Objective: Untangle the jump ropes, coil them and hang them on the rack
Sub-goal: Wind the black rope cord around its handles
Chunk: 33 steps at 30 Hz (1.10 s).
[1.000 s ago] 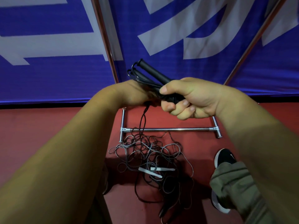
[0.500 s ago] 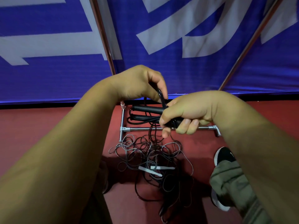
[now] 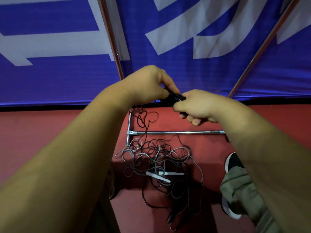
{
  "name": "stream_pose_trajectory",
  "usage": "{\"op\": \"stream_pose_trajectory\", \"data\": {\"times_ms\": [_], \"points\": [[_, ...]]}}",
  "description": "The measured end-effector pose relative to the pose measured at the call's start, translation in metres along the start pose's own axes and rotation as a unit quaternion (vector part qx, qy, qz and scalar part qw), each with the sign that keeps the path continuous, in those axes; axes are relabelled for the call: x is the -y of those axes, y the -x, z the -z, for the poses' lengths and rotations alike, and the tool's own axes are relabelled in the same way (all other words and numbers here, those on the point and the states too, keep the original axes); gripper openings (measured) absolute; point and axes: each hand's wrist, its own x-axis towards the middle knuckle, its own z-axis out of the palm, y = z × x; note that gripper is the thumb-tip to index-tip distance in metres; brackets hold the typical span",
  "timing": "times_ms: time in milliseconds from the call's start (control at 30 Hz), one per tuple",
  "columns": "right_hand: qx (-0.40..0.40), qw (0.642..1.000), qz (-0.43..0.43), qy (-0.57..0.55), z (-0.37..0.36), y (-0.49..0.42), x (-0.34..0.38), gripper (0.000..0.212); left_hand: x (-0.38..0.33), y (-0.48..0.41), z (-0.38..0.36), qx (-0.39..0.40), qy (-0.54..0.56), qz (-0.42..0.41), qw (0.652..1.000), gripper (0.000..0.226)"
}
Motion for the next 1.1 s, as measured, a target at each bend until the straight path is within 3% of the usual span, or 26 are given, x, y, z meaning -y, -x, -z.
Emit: {"op": "stream_pose_trajectory", "data": {"times_ms": [167,333,433,567,667,833,967,1100], "points": [[-0.039,0.999,-0.001,0.011,-0.001,-0.003,-0.001,0.006,-0.002,0.003,0.000,0.028,0.044,0.036,0.998,0.027],[-0.087,0.987,0.010,-0.137,0.003,-0.009,0.003,0.005,0.001,0.001,-0.005,0.032,0.138,0.089,0.986,0.012],[-0.038,0.970,0.010,-0.238,0.005,-0.009,0.006,0.019,0.007,0.000,-0.006,0.059,0.158,0.109,0.980,0.015],[0.024,0.956,0.039,-0.289,0.007,-0.003,0.009,0.015,0.010,0.003,-0.005,0.084,0.144,0.118,0.979,0.027],[0.060,0.943,0.054,-0.323,0.011,0.003,0.010,0.012,0.007,0.006,-0.006,0.098,0.180,0.101,0.974,0.016],[0.009,0.945,0.054,-0.322,0.010,0.004,0.014,0.054,0.009,0.007,-0.009,0.150,0.202,0.084,0.964,0.019],[-0.014,0.947,0.059,-0.316,0.008,0.008,0.019,0.030,0.013,0.005,-0.012,0.192,0.207,0.093,0.955,0.024],[-0.010,0.955,0.061,-0.290,0.008,0.014,0.022,0.026,0.019,0.003,-0.014,0.225,0.140,0.096,0.959,0.023]]}}
